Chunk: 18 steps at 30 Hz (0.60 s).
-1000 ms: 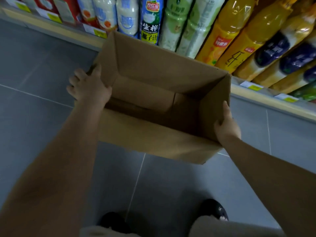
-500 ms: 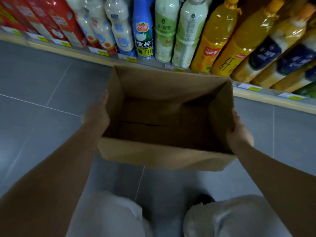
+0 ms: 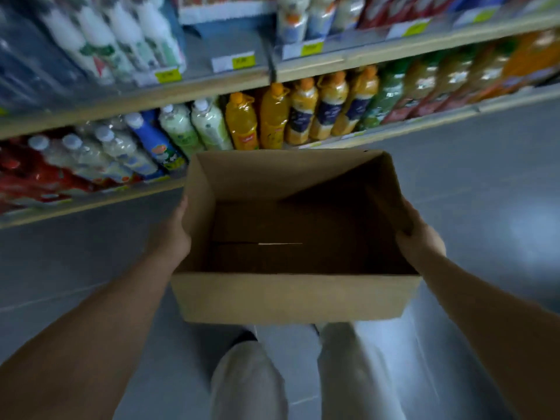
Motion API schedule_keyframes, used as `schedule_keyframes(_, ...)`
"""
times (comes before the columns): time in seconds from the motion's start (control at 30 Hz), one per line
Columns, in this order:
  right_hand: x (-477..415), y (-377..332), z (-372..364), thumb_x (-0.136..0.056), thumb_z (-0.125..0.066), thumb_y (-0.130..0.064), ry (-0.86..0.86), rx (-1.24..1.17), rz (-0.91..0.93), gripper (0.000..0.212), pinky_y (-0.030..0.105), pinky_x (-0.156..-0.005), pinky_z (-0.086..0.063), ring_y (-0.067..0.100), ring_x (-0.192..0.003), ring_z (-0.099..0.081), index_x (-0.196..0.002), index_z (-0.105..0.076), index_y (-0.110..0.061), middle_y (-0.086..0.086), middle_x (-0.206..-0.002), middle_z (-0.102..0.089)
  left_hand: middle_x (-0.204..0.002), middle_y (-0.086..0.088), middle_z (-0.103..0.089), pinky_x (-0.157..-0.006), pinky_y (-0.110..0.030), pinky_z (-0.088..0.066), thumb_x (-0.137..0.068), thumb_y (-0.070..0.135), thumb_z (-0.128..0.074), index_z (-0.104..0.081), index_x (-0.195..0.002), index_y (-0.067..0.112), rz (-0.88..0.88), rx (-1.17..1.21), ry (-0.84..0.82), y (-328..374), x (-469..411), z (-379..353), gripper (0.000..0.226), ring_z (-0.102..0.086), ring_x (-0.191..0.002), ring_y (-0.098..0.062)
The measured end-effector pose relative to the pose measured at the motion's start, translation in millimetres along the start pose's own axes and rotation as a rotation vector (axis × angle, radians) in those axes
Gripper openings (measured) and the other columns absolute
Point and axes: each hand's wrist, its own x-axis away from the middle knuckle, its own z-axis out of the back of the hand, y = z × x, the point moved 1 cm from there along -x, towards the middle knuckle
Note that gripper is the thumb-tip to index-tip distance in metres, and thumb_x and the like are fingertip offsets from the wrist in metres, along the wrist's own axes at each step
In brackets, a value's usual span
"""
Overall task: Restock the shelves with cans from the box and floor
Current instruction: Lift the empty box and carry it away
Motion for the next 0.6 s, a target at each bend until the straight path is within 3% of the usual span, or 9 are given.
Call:
schedule_keyframes(0.1,69.2,24.6,15.4,-0.086,-0.051,-0.007,0.081,-0.049,-0.095,0.073,0.033,-0.068,-0.039,0.04,-0.098,-0.062,-0.146,-0.026,-0.039,0.017,-0.118,-0.064,-0.132,-0.017,-0.054,-0.083,-0.041,-0.051,-0.091,0.01,-0.05,-0.018,-0.146,0.043,-0.108,0.005,-0.074,6.6,24.1,20.3,0.072,-0.059,-0.102,-0.039)
schedule_keyframes(0.2,149.0,45.0,12.0,-0.085,-0.052,-0.012,0.212,-0.104,-0.215,0.067,0.038,-0.076,-0.048,0.038,-0.1,-0.062,-0.142,-0.034,-0.041,0.014,-0.118,-0.065,-0.131,-0.016,-0.056,-0.083,-0.043,-0.051,-0.094,0.016,-0.049,-0.021,-0.146,0.041,-0.21,-0.006,-0.081,8.4,51.9,40.3,0.064,-0.06,-0.103,-0.036)
schedule_keyframes(0.3,225.6,65.1,-1.6,-0.084,-0.052,-0.011,0.285,-0.18,-0.317,0.07,0.042,-0.076,-0.054,0.037,-0.097,-0.063,-0.142,-0.031,-0.044,0.011,-0.119,-0.065,-0.106,-0.007,-0.064,-0.078,-0.046,-0.053,-0.096,0.022,-0.046,-0.025,-0.144,0.043,-0.342,-0.012,-0.049,13.1,83.7,58.0,0.057,-0.061,-0.089,-0.031)
schedule_keyframes(0.43,315.3,95.9,-13.7,-0.087,-0.052,-0.012,0.366,-0.329,-0.444,0.07,0.044,-0.073,-0.056,0.03,-0.096,-0.064,-0.141,-0.028,-0.049,0.004,-0.128,-0.062,-0.128,-0.007,-0.058,-0.057,-0.036,-0.051,-0.096,0.03,-0.044,-0.023,-0.142,0.049,-0.518,-0.169,-0.037,35.0,132.1,79.7,0.054,-0.063,-0.079,-0.032)
schedule_keyframes(0.6,423.7,149.8,-24.9,-0.088,-0.055,-0.012,0.469,-0.471,-0.638,0.067,0.038,-0.071,-0.054,0.027,-0.095,-0.062,-0.141,-0.033,-0.046,0.004,-0.13,-0.06,-0.115,-0.004,-0.066,-0.055,-0.036,-0.051,-0.095,0.027,-0.048,-0.03,-0.141,0.046,-0.71,-0.274,-0.041,72.2,206.3,71.2,0.054,-0.053,-0.06,-0.016)
